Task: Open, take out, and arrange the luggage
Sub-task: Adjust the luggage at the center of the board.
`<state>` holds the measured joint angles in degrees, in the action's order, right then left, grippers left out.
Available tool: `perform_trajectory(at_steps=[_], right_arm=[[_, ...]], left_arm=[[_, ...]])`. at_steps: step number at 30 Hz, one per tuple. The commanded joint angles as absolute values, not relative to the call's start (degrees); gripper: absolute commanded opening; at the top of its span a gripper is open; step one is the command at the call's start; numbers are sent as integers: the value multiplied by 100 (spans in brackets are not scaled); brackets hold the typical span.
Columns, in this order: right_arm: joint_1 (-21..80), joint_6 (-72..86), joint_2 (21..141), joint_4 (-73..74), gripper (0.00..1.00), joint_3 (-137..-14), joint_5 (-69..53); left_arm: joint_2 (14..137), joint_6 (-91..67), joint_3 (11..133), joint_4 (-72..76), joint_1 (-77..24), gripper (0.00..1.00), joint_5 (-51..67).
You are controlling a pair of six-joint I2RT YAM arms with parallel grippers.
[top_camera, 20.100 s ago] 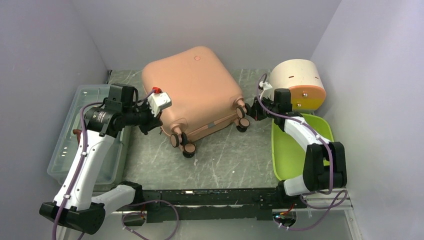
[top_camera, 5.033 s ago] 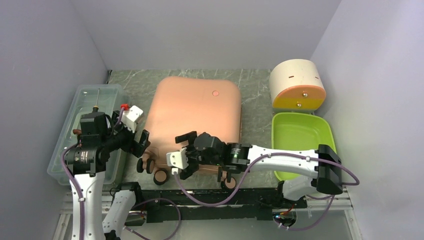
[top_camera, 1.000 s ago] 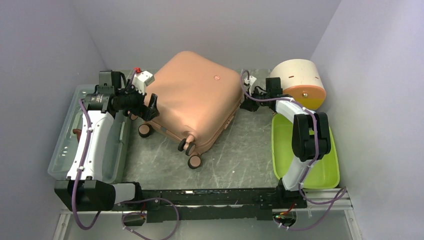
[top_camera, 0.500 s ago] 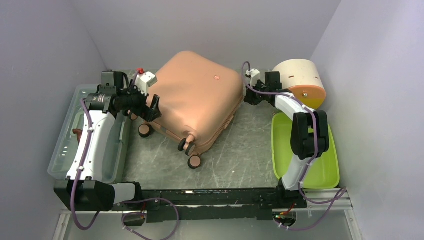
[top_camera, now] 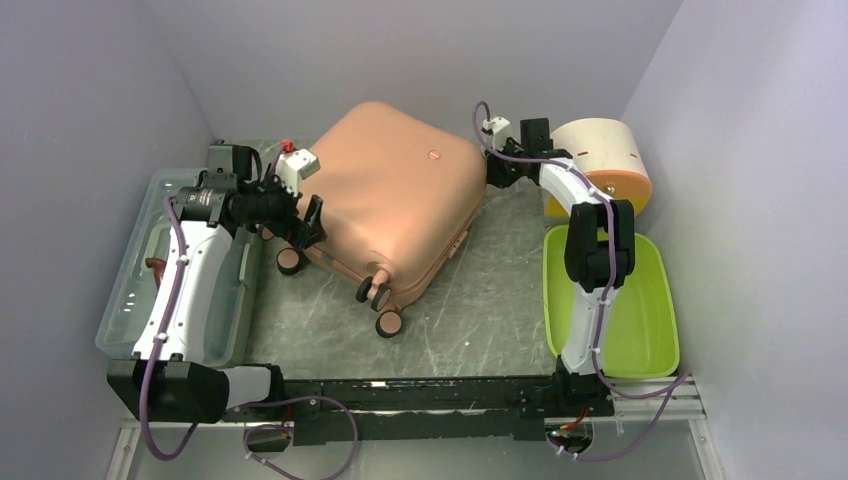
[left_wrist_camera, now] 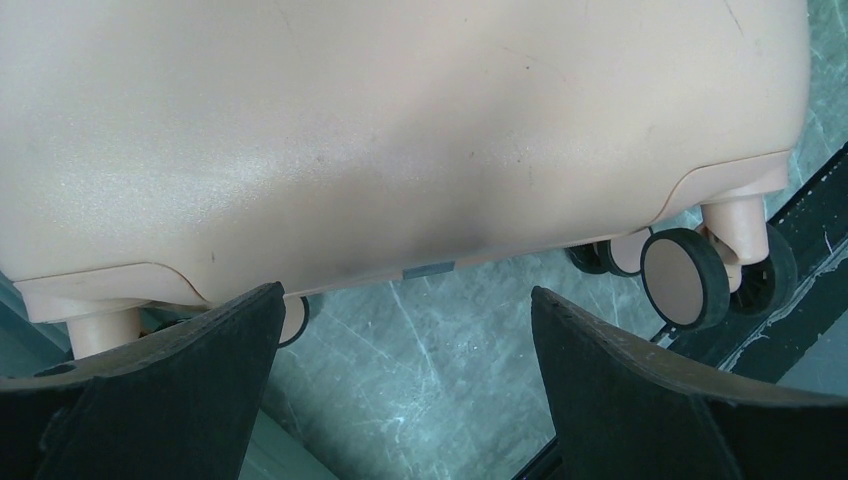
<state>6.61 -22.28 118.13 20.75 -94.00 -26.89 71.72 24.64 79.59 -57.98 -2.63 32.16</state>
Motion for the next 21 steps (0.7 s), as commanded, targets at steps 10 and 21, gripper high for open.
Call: perform_trajectory(at_steps=[10,21], right_arm=[[546,-3357,12383,1983,0,-10628,-2834],[554,-3393,12095,1814,0,-9880,-3091]], left_arm=[[7306,1958,8390,-4433,-307,99,2245],[10318,1210,10907,-2430,-427,99,-661]])
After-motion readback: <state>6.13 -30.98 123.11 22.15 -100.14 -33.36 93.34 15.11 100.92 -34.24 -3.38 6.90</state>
